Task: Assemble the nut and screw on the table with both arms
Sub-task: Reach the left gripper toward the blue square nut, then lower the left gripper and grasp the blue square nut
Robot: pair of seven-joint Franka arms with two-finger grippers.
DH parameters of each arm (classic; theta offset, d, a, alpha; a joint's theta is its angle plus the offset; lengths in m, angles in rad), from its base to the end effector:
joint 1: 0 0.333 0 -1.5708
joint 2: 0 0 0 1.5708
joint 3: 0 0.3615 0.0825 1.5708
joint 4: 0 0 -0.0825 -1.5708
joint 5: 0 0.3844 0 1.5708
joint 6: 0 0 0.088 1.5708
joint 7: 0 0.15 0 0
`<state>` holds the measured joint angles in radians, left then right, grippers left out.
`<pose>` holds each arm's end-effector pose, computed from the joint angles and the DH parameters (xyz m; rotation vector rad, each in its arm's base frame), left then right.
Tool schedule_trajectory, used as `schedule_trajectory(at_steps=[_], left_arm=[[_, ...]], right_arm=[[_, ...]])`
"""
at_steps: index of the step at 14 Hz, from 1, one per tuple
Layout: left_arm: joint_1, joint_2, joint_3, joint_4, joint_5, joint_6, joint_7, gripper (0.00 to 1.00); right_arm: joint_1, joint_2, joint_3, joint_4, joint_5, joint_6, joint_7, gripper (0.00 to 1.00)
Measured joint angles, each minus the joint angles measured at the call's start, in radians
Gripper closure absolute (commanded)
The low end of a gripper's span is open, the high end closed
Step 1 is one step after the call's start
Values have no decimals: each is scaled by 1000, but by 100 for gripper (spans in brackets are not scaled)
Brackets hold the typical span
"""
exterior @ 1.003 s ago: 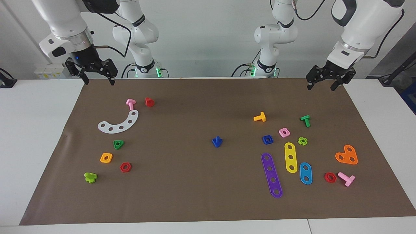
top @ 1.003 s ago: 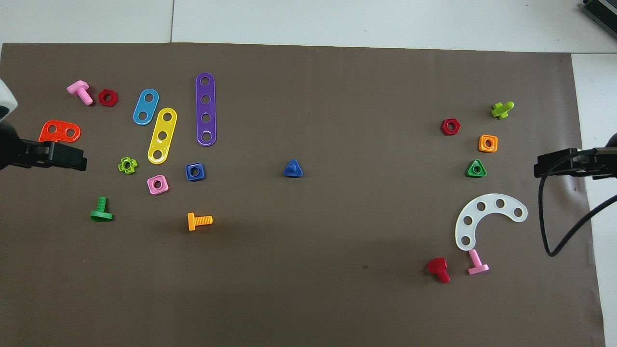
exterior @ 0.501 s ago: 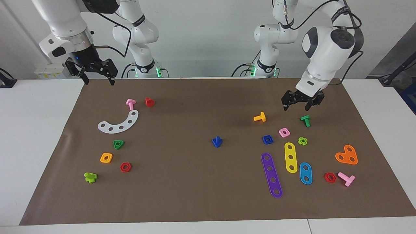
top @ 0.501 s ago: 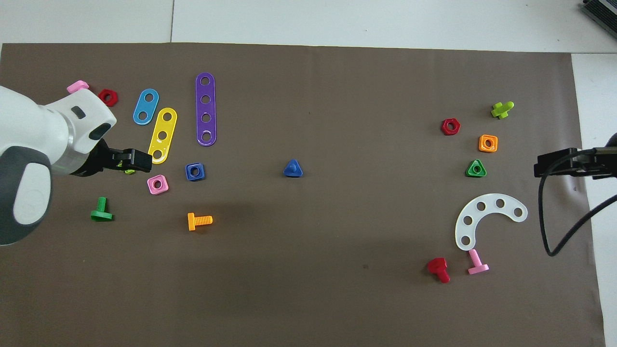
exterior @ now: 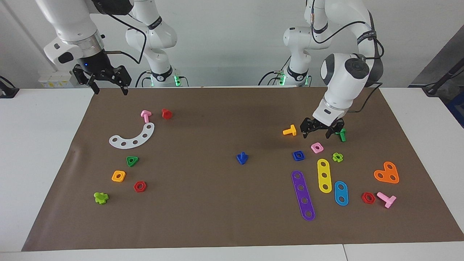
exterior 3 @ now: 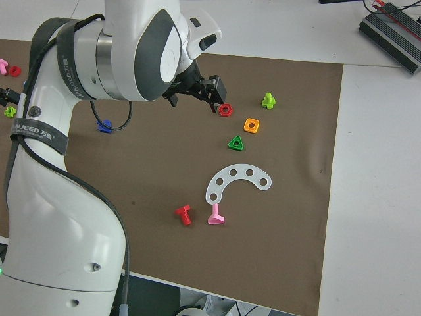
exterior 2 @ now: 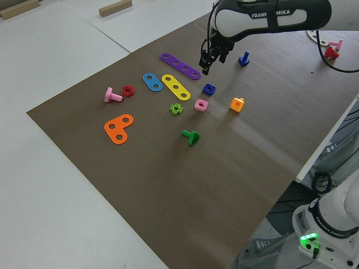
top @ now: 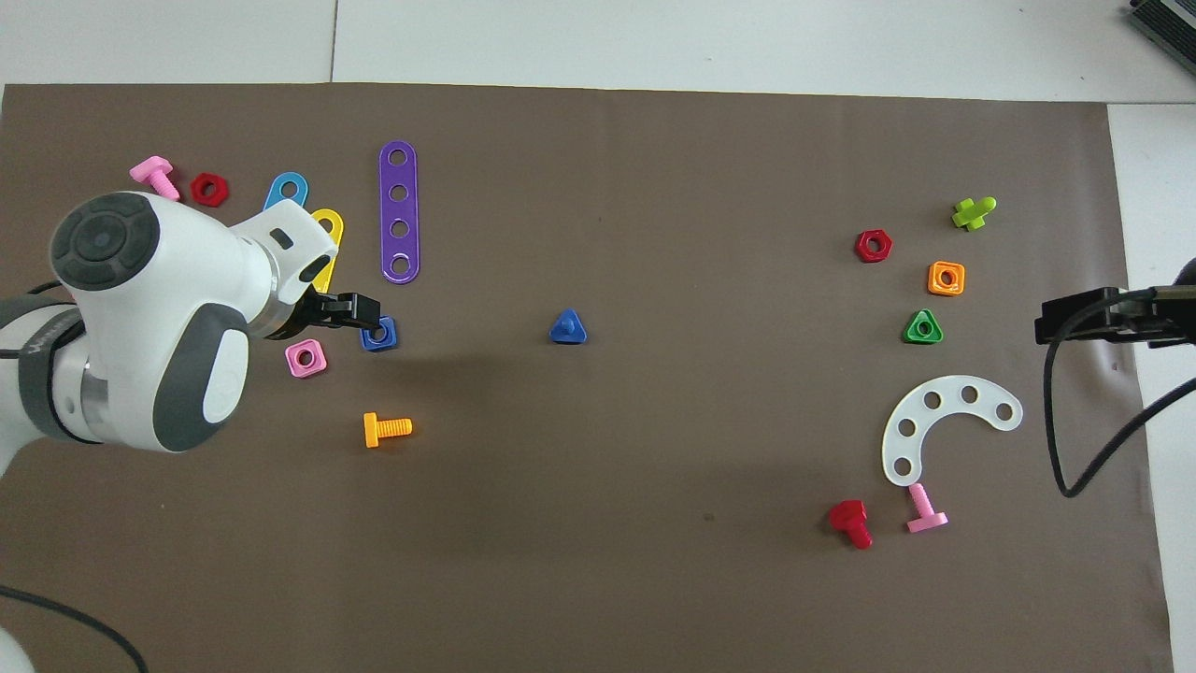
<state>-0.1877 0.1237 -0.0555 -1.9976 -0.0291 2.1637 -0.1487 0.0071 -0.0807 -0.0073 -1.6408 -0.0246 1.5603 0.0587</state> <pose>0.5738 -0.1438 0.4048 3.0997 -0.1212 0.0553 0.5246 -0.0040 0.6366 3.1162 -0.0922 0.0014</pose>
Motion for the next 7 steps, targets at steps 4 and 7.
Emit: schedule_trajectory(at_steps=[4, 7], left_arm=[[-8, 43, 1, 0, 0, 42, -11, 0], [-8, 81, 3, -1, 0, 70, -19, 0]], right_arm=[[0, 0, 0, 0, 0, 0, 0, 0], [0, 0, 0, 0, 0, 0, 0, 0]])
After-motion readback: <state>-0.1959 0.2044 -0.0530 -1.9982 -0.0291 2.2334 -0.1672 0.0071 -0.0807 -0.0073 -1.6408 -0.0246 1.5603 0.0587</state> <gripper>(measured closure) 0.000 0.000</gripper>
